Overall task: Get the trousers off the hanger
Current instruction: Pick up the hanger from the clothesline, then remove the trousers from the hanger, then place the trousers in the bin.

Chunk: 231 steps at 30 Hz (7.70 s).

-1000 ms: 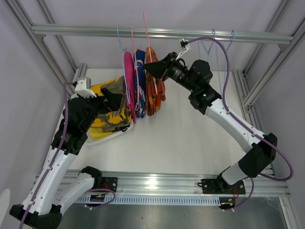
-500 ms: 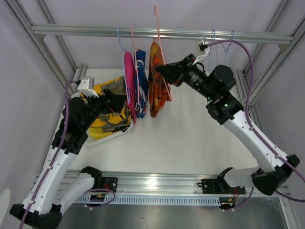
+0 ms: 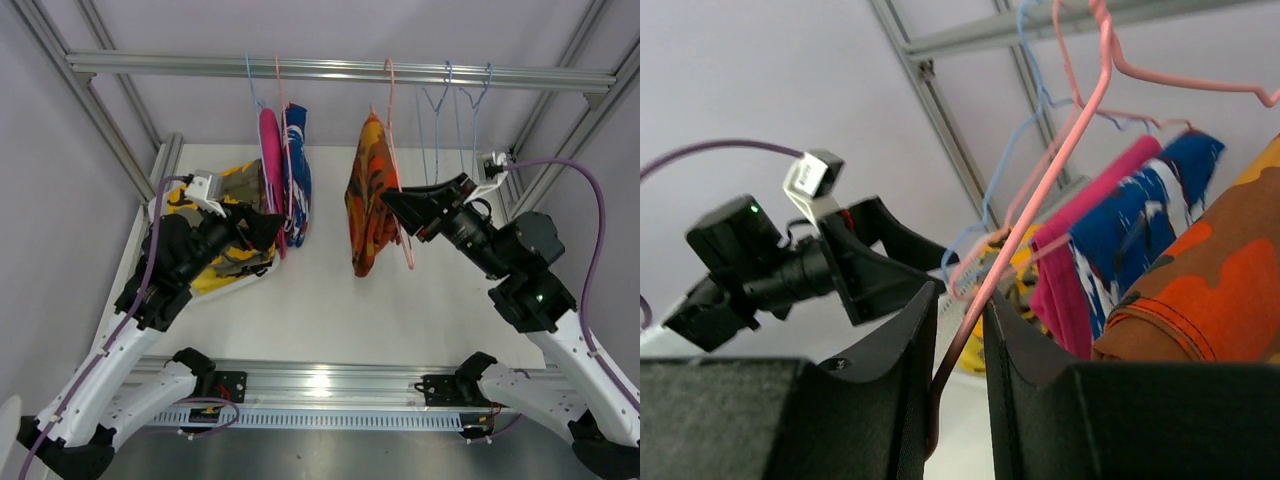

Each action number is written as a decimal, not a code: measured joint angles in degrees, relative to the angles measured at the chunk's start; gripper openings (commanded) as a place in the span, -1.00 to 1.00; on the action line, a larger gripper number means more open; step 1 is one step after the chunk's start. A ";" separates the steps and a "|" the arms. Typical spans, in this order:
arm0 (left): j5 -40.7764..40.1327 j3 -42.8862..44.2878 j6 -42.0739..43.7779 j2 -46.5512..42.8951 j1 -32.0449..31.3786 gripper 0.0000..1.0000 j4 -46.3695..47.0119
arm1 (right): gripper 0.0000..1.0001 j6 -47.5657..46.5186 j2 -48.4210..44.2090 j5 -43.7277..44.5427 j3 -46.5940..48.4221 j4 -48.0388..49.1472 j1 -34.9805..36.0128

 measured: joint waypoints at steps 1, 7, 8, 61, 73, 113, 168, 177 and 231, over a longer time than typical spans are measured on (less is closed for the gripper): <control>-0.59 0.00 0.44 0.04 -1.33 0.99 -0.02 | -1.00 -0.13 -1.81 0.50 -1.84 -0.79 0.00; -6.21 0.00 4.11 0.81 -12.00 0.99 -0.07 | -1.00 -0.55 -9.88 3.45 -11.78 -5.62 -0.02; -7.80 0.00 4.81 1.09 -14.34 0.99 -0.07 | -1.00 -0.52 -10.64 3.78 -12.92 -6.45 0.00; -64.19 5.70 19.89 50.73 -56.35 0.99 43.12 | -1.00 0.20 -15.65 8.92 -24.63 -6.25 -0.02; -63.84 8.44 13.84 54.53 -52.83 0.99 38.93 | -1.00 0.04 -18.01 8.87 -24.41 -8.07 -0.09; -67.12 9.49 10.49 50.53 -49.72 -0.99 28.52 | -1.00 4.72 -29.70 9.55 -30.91 -11.96 -0.17; -53.31 39.54 33.42 1.60 -50.21 -0.99 8.87 | -1.00 5.16 -24.46 13.35 -47.39 -1.90 0.00; -58.27 37.68 44.83 -3.37 -50.21 -0.99 22.93 | -1.00 5.16 -23.96 13.35 -49.55 -0.81 0.00; -86.23 3.17 -33.38 6.43 -14.88 -0.78 -31.65 | -1.00 5.05 -29.73 11.93 -52.74 -4.92 -0.13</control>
